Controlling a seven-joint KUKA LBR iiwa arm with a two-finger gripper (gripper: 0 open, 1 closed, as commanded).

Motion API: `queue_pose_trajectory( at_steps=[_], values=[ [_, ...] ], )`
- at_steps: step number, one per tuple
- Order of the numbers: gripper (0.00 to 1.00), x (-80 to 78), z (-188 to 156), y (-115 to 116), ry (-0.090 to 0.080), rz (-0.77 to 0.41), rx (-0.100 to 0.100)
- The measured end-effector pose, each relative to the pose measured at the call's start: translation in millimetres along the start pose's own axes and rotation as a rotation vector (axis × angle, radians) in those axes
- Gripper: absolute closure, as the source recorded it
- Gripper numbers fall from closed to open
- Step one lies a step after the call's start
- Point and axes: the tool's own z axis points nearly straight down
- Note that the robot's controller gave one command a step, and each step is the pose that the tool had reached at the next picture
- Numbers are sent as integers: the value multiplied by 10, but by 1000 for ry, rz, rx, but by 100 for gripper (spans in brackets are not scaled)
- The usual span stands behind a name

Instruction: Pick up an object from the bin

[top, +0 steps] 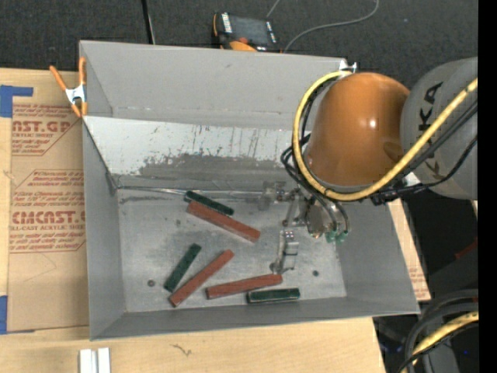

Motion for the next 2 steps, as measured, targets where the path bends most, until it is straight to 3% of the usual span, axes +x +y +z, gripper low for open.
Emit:
queue_pose_trajectory(
  at_steps=[1, 2],
  values=[
    [0, 104, 1049, 322, 9, -86, 0],
    [0, 83, 1664, 571, -1, 80, 0]
  ],
)
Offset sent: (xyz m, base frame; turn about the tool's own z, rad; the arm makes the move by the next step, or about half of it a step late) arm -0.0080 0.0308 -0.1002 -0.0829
